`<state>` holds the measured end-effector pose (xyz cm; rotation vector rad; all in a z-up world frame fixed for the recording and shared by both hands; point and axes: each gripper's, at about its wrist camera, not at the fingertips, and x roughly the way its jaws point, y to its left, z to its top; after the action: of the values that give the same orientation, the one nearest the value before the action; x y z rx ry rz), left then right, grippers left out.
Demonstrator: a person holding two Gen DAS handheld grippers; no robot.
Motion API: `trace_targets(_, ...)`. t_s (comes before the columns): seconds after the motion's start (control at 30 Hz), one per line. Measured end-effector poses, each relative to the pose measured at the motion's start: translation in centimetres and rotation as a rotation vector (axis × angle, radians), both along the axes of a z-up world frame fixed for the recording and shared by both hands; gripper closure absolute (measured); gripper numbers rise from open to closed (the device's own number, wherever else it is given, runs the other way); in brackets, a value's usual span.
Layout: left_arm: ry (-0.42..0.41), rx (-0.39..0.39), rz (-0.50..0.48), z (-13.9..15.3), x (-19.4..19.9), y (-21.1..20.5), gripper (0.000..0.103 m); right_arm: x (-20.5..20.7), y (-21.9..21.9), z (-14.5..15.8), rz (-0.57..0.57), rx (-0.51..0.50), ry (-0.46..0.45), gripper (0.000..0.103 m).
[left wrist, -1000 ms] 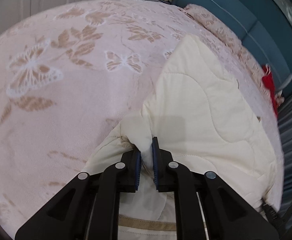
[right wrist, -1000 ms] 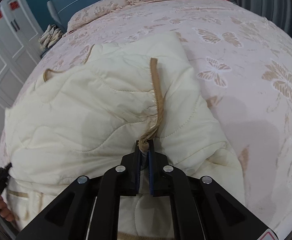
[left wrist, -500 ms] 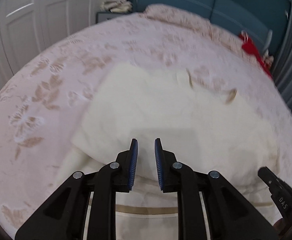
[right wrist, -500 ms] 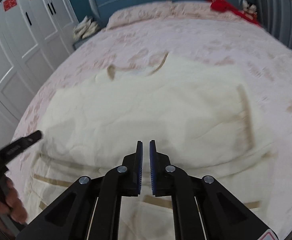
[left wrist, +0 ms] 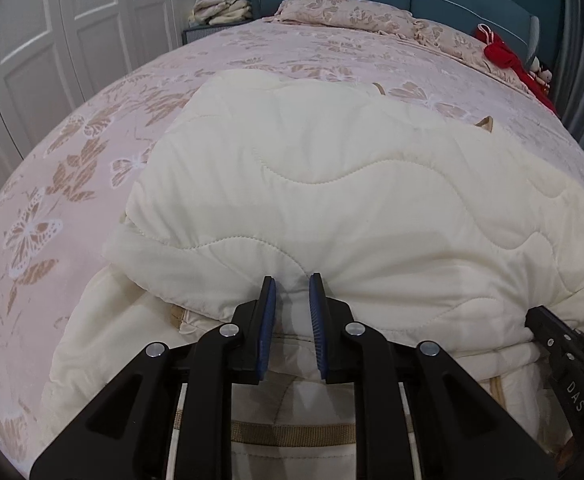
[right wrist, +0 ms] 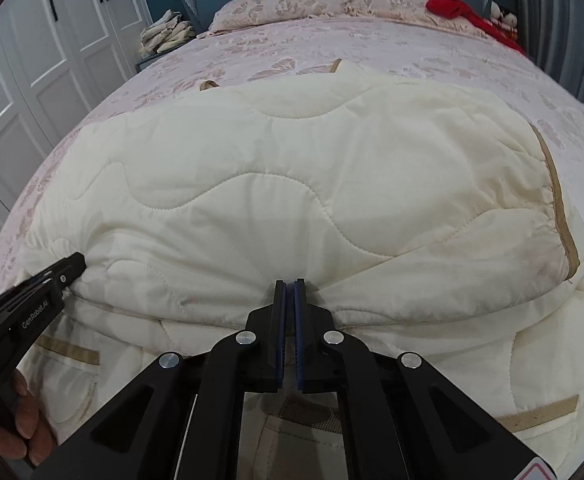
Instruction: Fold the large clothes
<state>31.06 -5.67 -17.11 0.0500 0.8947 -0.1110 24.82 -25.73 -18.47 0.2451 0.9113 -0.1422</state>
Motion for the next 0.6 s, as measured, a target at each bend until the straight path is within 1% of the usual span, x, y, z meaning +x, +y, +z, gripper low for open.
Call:
trace_targets(0.13,-0.023,0.017,0.002,-0.3,-0.2,-0.2,0.087,-0.2,-0.2,-0.3,-0.002,0.003,-0.020,0.102)
trace_targets(0.27,-0.033,0.007,0.002,-0.7,-0.2,-0.2,0.087,-0.3,-0.3,-0.6,-0.002,0.011,-0.036,0.102)
trace_targets(0.5,-0.060,0.040,0.002,-1.2,-0.3,-0.7,0.087,-0.4,-0.4,-1.0,-0.006,0.020,-0.061,0.103)
trace_targets(0.6,-0.062,0.032,0.002,-1.2,-0.3,-0.6,0.087,-0.3,-0.5,-1.0,-0.007,0.031,-0.068,0.103)
